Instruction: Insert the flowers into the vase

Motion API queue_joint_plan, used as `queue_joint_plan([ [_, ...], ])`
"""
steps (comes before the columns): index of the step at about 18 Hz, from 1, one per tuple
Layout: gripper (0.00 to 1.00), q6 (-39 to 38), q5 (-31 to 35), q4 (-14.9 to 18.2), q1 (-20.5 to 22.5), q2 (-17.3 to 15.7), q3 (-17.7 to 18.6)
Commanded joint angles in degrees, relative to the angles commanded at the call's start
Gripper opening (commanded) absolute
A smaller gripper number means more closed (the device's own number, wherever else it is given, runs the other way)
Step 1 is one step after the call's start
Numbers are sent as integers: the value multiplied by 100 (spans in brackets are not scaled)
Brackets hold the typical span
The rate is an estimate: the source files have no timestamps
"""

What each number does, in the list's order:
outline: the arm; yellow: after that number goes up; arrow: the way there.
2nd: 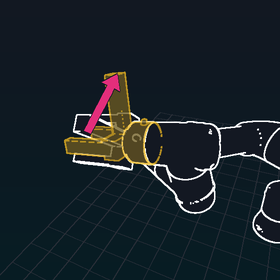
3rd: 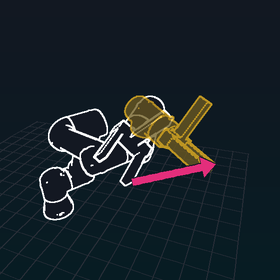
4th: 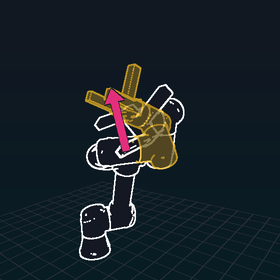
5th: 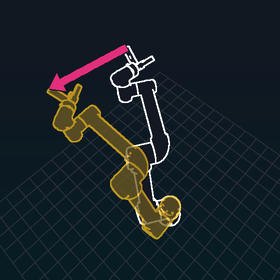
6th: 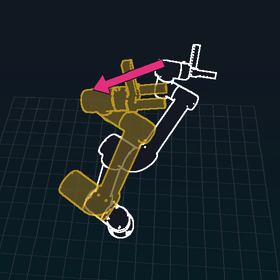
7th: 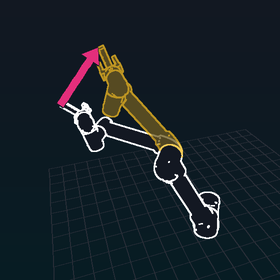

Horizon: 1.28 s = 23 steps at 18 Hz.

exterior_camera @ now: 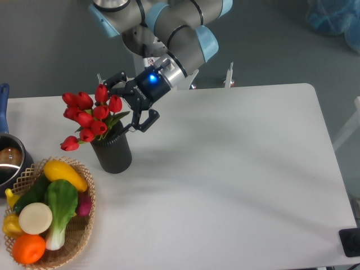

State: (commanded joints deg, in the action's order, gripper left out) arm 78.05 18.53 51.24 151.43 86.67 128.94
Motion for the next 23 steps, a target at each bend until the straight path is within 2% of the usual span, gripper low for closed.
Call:
queue_joint_plan([
  [5, 100, -9, 895, 9, 272, -448, -9],
  [11, 100, 0, 2863, 0, 650, -1028, -149],
  [16, 100, -18, 3235, 0, 1282, -994, -579],
  [17, 100, -9, 3436, 17, 1432, -959, -737],
  [20, 100, 9, 4541, 52, 1512, -723, -1211],
  [23, 100, 9, 5264, 140, 1469, -433, -1397],
])
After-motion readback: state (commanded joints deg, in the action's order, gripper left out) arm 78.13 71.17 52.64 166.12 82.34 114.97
